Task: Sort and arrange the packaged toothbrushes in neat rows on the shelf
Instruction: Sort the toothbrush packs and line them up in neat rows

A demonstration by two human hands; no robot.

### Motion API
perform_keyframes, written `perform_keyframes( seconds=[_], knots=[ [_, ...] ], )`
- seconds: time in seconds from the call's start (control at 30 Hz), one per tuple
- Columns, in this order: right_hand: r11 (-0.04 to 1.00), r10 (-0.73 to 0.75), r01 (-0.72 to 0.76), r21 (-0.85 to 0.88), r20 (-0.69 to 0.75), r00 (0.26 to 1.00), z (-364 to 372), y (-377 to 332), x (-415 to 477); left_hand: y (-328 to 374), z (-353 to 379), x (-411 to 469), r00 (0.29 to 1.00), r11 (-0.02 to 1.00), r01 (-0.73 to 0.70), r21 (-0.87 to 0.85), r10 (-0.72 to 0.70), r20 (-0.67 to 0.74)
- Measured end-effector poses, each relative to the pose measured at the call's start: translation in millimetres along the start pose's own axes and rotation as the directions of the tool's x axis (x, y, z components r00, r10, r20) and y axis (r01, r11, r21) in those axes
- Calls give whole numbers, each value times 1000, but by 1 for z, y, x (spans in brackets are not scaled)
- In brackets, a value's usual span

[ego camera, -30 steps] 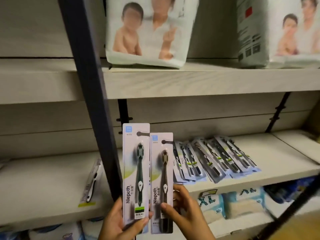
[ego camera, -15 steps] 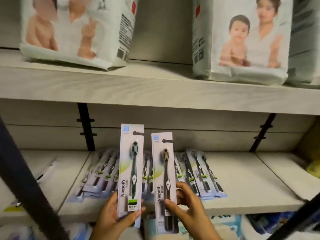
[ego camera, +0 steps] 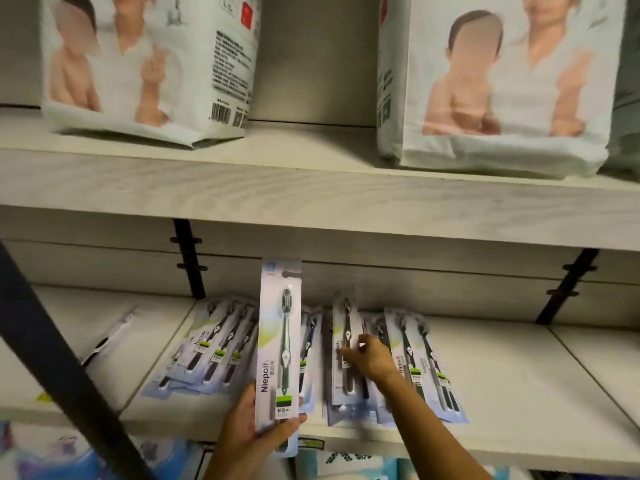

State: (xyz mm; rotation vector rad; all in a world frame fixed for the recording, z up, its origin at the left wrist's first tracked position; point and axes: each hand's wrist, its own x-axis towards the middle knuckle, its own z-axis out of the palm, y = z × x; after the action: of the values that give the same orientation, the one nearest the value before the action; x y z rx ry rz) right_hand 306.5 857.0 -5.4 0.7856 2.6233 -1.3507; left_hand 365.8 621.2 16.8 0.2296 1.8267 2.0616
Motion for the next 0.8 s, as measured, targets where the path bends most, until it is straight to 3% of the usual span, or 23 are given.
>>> perform_keyframes(
  seconds=[0.17,0.5,0.57,0.63,0.7,0.8],
  knots=[
    [974,15,-15,-228,-5,1000,4,3,4,2,-4,2,1000,1000,-5,3,5,-2],
    [958,-8,-20,-285,-97,995,5,11,-10,-9,10,12,999,1000,9,26,-10,42],
    [985,-70,42,-170,-158,985,-1,6,-25,-13,16,19,998,999,25,25,-26,51],
    [983,-164,177,51,-196,967,-8,0,-51,-18,25,27,996,998,36,46,-40,74],
    [930,-247,266,256,-104,964,-14,-4,-81,-20,39,34,992,997,35,75,-44,116],
    [898,-332,337,284,-68,941,-18,3,-108,-21,64,40,977,994,37,100,-57,208]
  ],
)
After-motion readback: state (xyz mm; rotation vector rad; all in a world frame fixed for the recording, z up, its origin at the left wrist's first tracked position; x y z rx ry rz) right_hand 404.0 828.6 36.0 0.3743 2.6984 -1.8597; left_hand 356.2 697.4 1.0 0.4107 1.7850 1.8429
